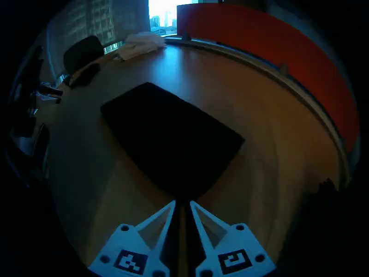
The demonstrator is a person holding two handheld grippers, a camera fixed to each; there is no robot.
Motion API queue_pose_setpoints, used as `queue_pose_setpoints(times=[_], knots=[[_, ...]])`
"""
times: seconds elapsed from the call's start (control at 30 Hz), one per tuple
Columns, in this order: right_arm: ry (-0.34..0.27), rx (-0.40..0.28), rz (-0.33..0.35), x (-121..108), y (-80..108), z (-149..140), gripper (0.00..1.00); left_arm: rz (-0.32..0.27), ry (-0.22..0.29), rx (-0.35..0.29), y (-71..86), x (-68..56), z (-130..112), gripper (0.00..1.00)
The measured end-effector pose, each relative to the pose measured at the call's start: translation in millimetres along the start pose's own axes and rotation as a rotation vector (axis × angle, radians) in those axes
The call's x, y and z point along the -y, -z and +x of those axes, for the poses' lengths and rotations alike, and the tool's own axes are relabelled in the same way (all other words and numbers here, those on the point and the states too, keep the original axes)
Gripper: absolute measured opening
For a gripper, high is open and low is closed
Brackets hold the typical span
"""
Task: Fold towel
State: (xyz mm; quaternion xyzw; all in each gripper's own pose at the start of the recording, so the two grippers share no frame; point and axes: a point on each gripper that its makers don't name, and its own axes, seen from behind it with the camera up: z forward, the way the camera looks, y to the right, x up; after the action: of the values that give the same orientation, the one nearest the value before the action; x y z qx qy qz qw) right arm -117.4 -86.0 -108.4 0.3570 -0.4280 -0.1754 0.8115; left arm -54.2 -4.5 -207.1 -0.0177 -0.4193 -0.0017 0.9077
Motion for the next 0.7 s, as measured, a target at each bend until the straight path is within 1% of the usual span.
queue_pose_setpoints(times=[0.33, 0.7], knots=[[-0.005, -0.027, -0.016, -3, 9.2, 7, 0.03, -0.003, -0.002, -0.004, 0.0, -1.0, 3, 0.95], [-0.015, -0.049, -0.051, -15, 31.9, 10, 0.03, -0.007, -0.003, -0.009, 0.1, -3.3, 5, 0.95]])
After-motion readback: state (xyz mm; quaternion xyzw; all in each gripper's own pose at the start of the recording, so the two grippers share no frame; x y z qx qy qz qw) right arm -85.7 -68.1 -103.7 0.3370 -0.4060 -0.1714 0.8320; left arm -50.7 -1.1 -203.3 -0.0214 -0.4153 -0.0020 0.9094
